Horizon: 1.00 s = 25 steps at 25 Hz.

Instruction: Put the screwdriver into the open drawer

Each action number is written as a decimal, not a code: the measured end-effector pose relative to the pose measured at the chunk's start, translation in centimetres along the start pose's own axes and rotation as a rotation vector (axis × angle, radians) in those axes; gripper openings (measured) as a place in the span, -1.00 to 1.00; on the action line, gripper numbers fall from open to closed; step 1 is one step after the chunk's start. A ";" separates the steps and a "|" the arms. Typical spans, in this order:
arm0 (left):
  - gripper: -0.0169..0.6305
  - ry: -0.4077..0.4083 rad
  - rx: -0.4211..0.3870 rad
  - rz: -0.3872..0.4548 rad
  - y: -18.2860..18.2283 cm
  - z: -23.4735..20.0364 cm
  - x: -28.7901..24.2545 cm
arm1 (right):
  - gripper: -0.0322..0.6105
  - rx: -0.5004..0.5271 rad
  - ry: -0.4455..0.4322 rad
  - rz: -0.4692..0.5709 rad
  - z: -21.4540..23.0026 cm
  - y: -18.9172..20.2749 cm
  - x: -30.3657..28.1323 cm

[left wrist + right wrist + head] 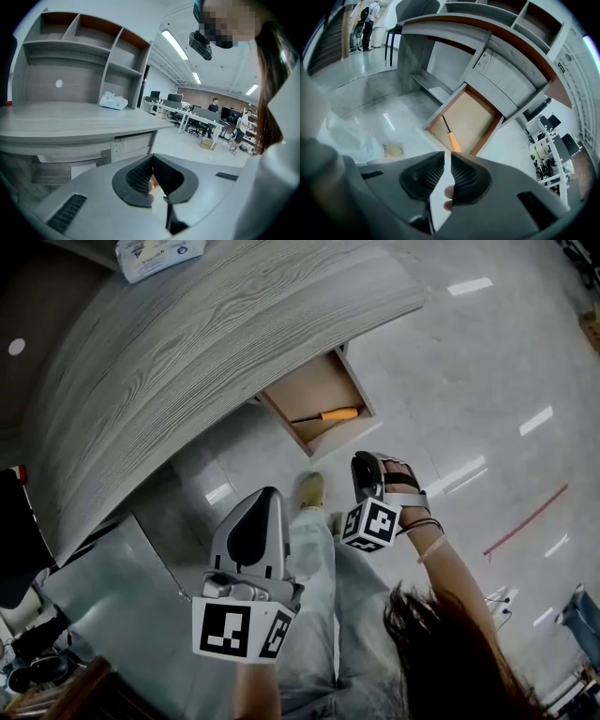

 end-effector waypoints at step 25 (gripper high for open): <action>-0.90 -0.018 -0.048 0.016 -0.6 4.5 9.0 | -0.80 -0.247 0.016 0.044 0.0 0.8 11.8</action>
Point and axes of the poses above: the fingertips, and each gripper's own axes: x backward along the fingers, z to its right, y out of its underside, the point moved 4 cm from there along x, backward along the fingers, and after that the axes turned 14 degrees about -z, right-handed, at the moved point
